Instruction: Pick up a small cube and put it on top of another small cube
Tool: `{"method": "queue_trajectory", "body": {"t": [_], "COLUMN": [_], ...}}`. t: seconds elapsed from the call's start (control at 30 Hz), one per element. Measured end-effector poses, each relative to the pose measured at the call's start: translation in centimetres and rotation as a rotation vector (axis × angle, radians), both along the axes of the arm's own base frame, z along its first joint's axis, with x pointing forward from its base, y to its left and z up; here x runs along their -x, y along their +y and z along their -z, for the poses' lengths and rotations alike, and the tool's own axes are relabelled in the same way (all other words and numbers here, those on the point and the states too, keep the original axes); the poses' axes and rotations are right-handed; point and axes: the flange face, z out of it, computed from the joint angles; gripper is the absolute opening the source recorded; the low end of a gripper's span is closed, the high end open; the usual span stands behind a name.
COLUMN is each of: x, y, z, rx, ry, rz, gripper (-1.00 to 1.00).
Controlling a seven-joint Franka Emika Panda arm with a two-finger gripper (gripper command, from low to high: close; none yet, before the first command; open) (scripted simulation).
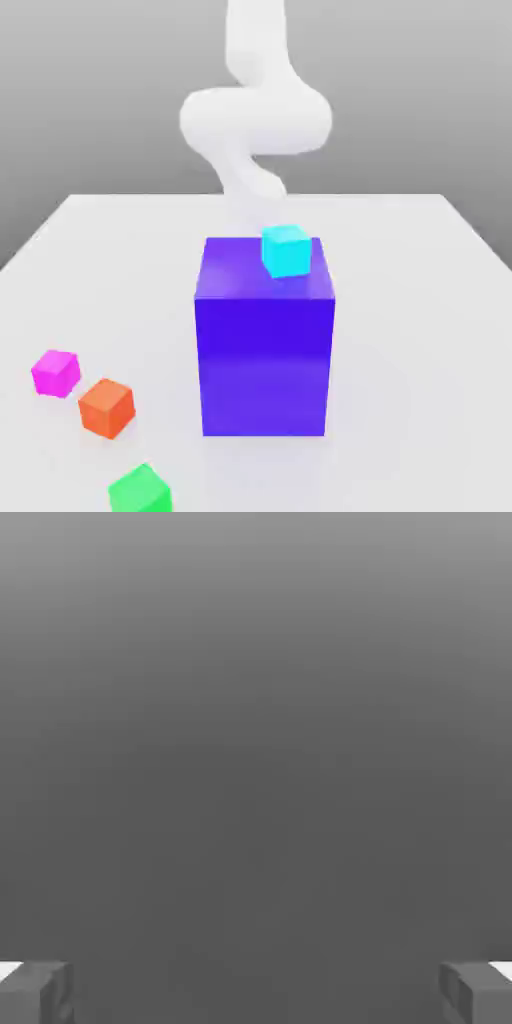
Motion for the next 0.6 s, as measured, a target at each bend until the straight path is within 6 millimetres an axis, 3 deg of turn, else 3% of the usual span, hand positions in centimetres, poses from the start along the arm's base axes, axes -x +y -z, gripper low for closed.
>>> {"method": "queue_trajectory", "body": {"t": [0.13,0.3,0.47,0.6], "x": [-3.7,-4.5,-1.6,3.6], "y": [-6.1,-13.7,-20.4,-25.1], "z": [8.4,19.2,30.0,38.3], "rx": [-0.124,-0.268,-0.404,-0.510], "ry": [0.116,0.241,0.351,0.426], "rz": [0.253,0.575,0.912,1.209], "gripper": [0.00,0.00,0.00,0.00]}}
